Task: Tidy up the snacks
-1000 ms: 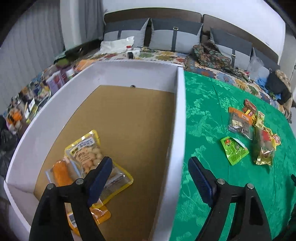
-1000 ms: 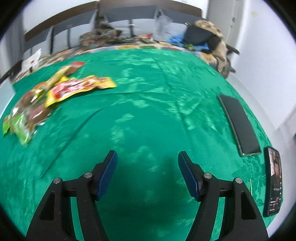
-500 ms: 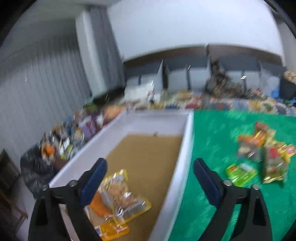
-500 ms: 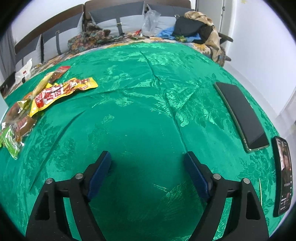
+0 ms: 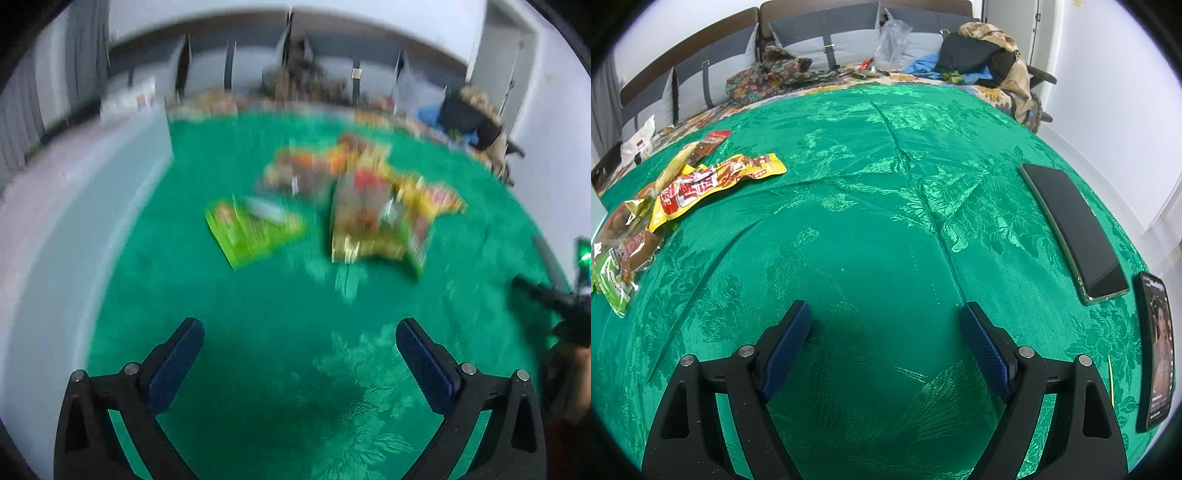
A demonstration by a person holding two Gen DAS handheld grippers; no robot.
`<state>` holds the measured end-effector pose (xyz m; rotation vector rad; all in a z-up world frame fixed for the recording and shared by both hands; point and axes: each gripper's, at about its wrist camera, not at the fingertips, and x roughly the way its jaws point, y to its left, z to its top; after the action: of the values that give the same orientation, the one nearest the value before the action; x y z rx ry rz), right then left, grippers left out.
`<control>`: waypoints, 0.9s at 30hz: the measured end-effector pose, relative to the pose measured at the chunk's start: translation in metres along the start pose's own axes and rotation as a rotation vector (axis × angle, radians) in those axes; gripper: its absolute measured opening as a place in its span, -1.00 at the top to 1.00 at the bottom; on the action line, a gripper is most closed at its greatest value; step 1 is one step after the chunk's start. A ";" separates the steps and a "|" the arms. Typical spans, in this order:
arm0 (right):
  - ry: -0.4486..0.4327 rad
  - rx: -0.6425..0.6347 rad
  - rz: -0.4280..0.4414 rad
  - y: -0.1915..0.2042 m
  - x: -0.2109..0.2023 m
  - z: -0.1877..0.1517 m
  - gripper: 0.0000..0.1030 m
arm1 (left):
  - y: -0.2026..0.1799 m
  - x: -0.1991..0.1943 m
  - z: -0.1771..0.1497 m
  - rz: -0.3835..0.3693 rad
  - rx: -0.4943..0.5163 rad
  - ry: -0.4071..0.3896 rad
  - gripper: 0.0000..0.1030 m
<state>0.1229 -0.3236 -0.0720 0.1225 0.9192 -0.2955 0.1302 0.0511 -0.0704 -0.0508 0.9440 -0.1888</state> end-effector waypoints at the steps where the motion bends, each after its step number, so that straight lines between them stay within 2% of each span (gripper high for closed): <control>1: 0.000 0.000 0.000 0.000 0.000 0.000 -0.67 | 0.000 0.014 -0.002 0.010 -0.003 0.023 -0.99; 3: 0.000 0.000 0.000 0.000 0.000 0.000 -0.67 | 0.000 0.034 -0.004 0.055 0.012 0.044 -0.99; 5: 0.000 0.000 0.000 0.000 0.000 0.000 -0.67 | -0.004 0.042 -0.002 0.111 0.048 0.028 -0.99; 27: 0.000 0.000 0.001 0.000 0.000 0.000 -0.68 | -0.004 0.049 0.006 0.090 0.053 0.009 -1.00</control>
<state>0.1230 -0.3240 -0.0719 0.1225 0.9193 -0.2944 0.1626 0.0379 -0.1055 0.0413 0.9481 -0.1312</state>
